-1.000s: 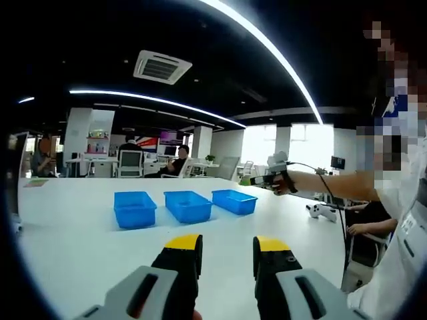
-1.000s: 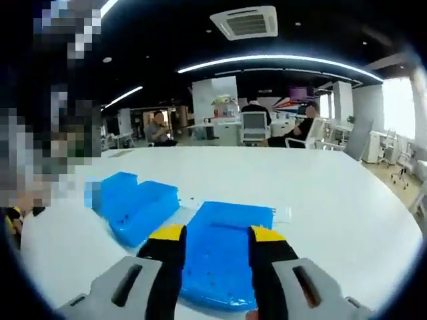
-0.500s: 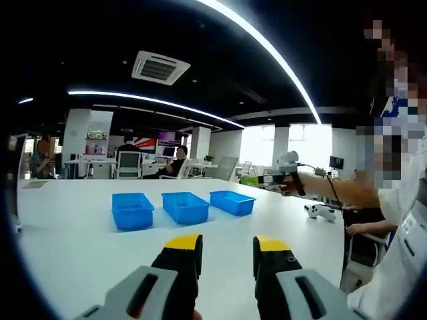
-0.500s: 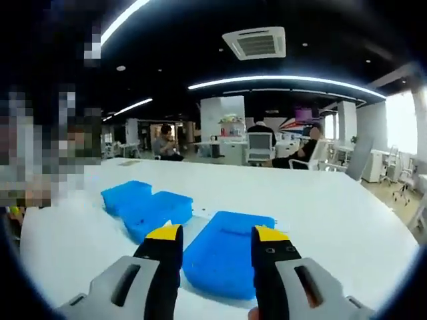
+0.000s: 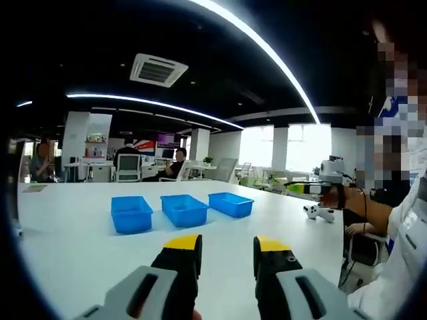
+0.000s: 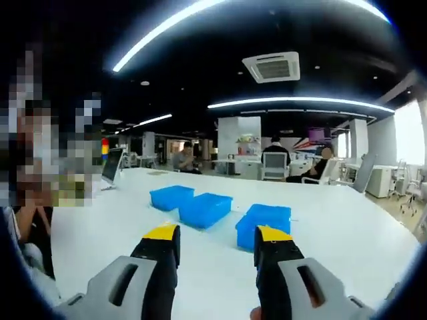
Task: Pick up the resistors one by one and place each resistor into its matching bin, sorting the parts by color and model until every resistor is separated into the correct bin for its type
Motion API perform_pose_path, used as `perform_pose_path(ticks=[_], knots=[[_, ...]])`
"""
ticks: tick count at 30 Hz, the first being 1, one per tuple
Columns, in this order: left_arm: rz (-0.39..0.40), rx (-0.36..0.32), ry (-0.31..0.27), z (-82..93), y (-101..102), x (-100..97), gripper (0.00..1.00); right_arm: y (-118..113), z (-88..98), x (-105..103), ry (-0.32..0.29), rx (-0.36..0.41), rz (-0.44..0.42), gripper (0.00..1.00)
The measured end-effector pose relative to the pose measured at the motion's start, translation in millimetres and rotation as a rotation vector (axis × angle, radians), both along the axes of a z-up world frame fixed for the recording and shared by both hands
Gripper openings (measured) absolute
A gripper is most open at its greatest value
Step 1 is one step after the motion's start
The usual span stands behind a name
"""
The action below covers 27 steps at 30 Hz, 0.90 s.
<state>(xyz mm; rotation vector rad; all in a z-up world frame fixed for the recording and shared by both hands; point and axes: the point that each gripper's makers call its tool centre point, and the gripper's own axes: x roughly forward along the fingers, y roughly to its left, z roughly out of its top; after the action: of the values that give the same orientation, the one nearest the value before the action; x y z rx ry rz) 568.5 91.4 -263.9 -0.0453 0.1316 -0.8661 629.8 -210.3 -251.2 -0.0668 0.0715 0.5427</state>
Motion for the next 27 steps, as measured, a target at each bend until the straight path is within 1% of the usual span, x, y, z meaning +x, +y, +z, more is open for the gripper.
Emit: perform_pose_path(ticks=[1,5,7,9,12,15,17,19,21,23,26,27], knots=[[0.001,0.002,-0.001,-0.3,-0.3,-0.1,0.33,3.5,-1.3,-9.2,0.000,0.004,0.012,0.47],[0.002,0.016,-0.009,0.4,-2.1,-3.4,0.33,19.1,-4.4,-32.2,0.008,0.024,0.064,0.49],[0.000,0.024,-0.016,0.6,-3.0,-3.8,0.33,22.7,-5.7,-38.9,0.004,0.023,0.071,0.49],[0.006,0.024,-0.017,0.1,-0.1,-2.5,0.33,35.3,-11.1,-43.5,0.012,0.023,0.083,0.48],[0.004,0.030,-0.015,-2.9,7.0,-0.5,0.33,52.6,-16.4,-46.7,0.008,-0.001,0.088,0.48],[-0.005,0.032,-0.022,-2.5,11.2,-1.1,0.33,59.9,-18.1,-49.4,0.012,-0.024,0.092,0.47],[-0.008,0.030,-0.025,-0.7,13.2,-1.8,0.33,61.9,-13.1,-49.8,-0.009,0.014,0.083,0.46],[-0.010,0.028,-0.029,0.9,15.8,-3.0,0.33,63.9,-13.0,-52.9,-0.005,0.028,0.089,0.46],[-0.012,0.028,-0.029,0.9,16.2,-4.0,0.33,62.5,-11.4,-52.5,-0.016,0.048,0.076,0.45],[-0.012,0.030,-0.029,0.8,16.9,-5.0,0.33,63.5,-16.4,-53.6,0.000,0.039,0.088,0.45],[-0.006,0.030,-0.031,3.4,17.4,-5.7,0.33,57.0,-15.2,-54.3,-0.006,0.036,0.074,0.44],[-0.004,0.029,-0.032,4.8,16.8,-6.0,0.33,58.8,-15.1,-55.0,-0.005,0.040,0.080,0.44]])
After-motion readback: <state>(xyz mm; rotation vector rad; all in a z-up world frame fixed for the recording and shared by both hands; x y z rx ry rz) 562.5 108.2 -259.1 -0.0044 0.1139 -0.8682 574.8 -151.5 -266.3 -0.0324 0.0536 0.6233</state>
